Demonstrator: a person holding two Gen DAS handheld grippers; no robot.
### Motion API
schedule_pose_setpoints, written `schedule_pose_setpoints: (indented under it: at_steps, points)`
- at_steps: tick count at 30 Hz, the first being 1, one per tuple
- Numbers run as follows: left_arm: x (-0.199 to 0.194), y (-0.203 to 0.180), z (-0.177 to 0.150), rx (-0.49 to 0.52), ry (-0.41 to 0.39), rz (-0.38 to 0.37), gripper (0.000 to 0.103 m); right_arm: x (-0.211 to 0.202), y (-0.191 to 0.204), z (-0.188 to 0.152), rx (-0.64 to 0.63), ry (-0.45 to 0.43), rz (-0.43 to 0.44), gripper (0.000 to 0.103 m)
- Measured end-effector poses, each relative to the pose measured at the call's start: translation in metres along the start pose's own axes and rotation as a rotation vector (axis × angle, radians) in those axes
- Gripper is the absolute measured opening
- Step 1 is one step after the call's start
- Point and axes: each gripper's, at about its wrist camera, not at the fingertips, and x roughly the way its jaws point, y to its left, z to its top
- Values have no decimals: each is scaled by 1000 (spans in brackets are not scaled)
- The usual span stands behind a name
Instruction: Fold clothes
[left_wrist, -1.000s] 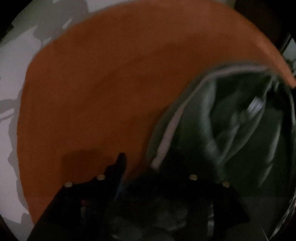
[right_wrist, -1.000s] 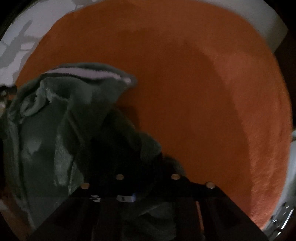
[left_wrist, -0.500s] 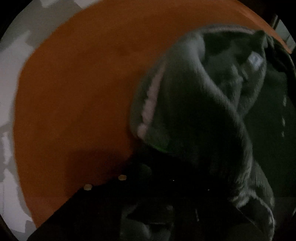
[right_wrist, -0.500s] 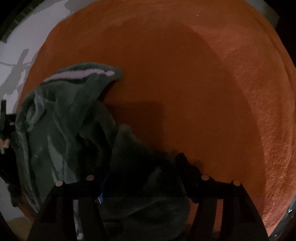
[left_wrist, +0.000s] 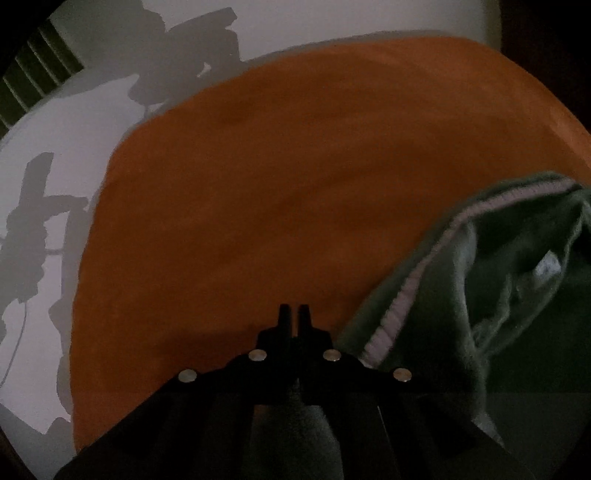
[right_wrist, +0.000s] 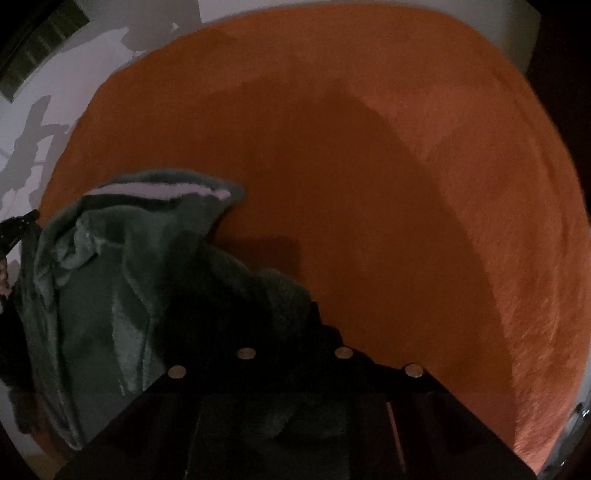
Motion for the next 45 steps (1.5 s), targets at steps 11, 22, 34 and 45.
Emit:
schedule_pose_setpoints:
  at_steps: [11, 22, 34, 45]
  points:
    - [42, 25, -38, 114, 345, -249, 16, 3, -37, -30, 43, 115, 71, 27]
    - [70, -3, -30, 219, 371, -211, 65, 1, -61, -35, 56, 155, 101, 30]
    - [2, 39, -10, -79, 51, -76, 12, -51, -61, -37, -13, -57, -59, 11]
    - [34, 118, 82, -258, -65, 61, 13, -40, -58, 48, 117, -160, -195, 10]
